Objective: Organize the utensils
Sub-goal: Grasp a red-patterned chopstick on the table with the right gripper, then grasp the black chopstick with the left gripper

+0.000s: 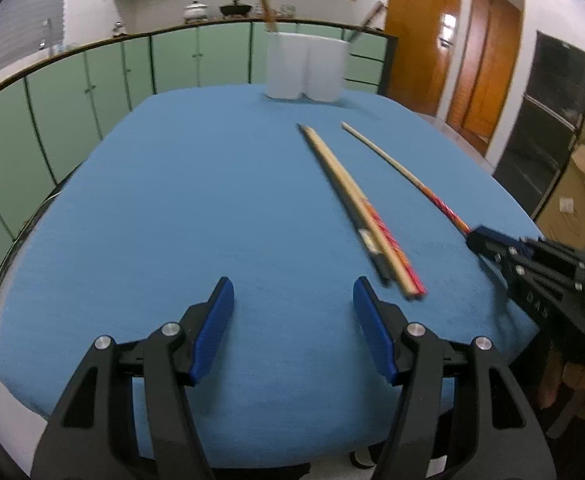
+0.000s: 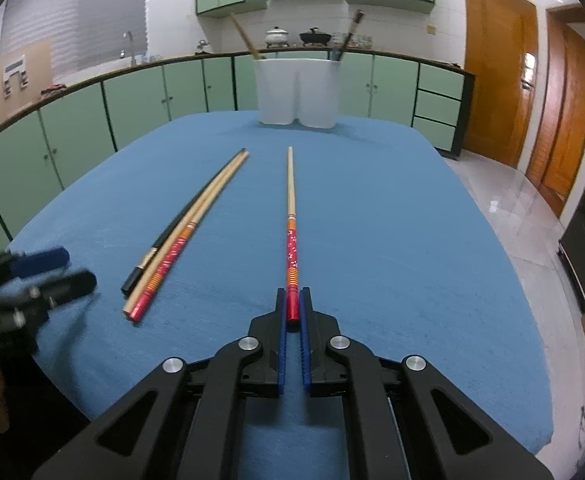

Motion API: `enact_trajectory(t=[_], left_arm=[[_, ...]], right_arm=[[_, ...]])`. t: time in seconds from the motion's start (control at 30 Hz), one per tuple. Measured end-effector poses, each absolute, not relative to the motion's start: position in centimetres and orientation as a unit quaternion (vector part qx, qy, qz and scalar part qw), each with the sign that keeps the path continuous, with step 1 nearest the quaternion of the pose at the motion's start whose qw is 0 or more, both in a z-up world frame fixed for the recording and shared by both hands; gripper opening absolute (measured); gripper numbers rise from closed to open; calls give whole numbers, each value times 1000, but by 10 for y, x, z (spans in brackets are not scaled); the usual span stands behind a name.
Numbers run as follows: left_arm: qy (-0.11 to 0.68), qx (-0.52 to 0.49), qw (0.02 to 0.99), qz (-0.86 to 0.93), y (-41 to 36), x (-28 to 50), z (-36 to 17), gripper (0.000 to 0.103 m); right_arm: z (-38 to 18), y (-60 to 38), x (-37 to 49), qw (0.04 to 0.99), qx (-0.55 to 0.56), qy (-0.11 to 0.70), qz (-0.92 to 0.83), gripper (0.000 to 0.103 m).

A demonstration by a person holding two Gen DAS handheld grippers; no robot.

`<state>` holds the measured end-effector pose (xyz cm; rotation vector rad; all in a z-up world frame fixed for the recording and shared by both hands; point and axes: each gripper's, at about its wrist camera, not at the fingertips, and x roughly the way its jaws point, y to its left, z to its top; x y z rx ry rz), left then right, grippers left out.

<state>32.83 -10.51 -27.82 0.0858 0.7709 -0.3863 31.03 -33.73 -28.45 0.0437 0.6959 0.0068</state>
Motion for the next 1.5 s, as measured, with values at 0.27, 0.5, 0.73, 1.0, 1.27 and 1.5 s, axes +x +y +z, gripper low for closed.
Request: enact_trajectory(t=[0.27, 0.5, 0.73, 1.0, 1.27, 1.5], left_arm=[[368, 66, 907, -193, -133, 323, -283, 62], [363, 70, 911, -183, -147, 328, -285, 64], [356, 51, 919, -162, -139, 338, -284, 27], [355, 16, 930, -89, -118, 343, -281, 10], [365, 34, 923, -115, -112, 340, -278, 11], [363, 41, 920, -141, -110, 341, -279, 7]], right_arm=[[-286, -346, 309, 940, 39, 340, 2, 6], [-287, -347, 307, 940, 41, 337, 2, 6], [-288, -346, 304, 942, 37, 334, -1, 6], [-289, -342, 302, 943, 30, 332, -6, 7], [-288, -334, 300, 943, 13, 331, 2, 7], [-287, -327, 299, 943, -5, 331, 9, 7]])
